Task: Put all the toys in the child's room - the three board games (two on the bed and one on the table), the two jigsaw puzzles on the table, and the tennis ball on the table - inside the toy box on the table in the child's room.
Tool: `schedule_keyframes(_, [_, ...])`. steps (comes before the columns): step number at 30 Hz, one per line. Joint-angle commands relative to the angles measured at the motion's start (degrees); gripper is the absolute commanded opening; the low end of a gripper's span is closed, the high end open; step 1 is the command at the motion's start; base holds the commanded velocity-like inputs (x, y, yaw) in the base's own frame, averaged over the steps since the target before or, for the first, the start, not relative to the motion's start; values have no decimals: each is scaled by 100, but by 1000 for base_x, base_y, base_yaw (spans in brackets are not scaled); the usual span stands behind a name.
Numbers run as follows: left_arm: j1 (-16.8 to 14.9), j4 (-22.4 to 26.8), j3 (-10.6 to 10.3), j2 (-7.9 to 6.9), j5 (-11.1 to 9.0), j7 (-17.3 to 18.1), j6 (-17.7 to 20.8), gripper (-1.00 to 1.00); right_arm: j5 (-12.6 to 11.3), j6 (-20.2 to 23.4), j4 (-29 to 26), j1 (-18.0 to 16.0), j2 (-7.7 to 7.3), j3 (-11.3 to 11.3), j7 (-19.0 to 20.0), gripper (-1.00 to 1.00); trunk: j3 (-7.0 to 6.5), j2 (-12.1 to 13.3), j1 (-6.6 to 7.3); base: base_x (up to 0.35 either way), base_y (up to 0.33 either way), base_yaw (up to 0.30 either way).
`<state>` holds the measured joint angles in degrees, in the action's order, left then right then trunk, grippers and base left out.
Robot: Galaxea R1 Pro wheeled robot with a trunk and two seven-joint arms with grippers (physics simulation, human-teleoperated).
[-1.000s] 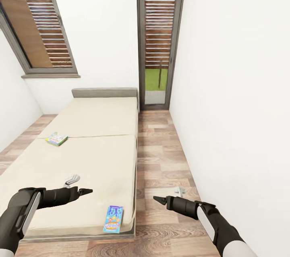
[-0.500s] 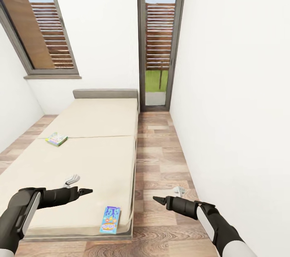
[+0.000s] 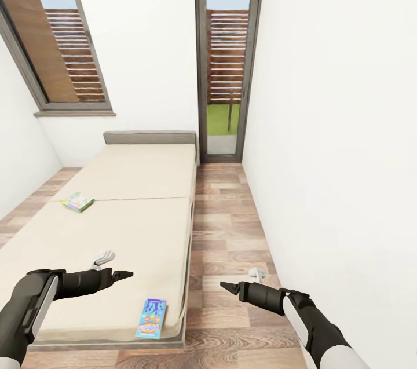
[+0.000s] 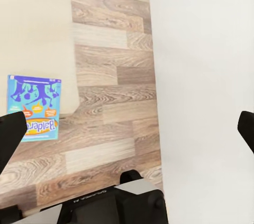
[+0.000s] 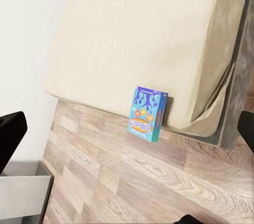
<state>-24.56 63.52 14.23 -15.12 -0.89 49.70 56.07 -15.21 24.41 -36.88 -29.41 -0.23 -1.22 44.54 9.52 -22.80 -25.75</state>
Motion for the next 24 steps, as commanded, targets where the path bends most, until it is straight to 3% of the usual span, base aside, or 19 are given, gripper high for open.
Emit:
schedule_keyframes(1, [-5,3,6,0,-8,14,45,100,-52,46,-3,-4,-3,-10,-7,100,10,-12,-3,0,-63,0])
schedule_keyframes(14, [-5,3,8,0,-8,19,45,100,-52,46,-3,-4,2,-10,-7,100,6,-12,-3,0,-138,0])
schedule_keyframes(24, [-5,1,9,0,-7,22,45,100,-50,57,-3,-4,12,-16,-20,100,6,-12,-3,0,-26,0])
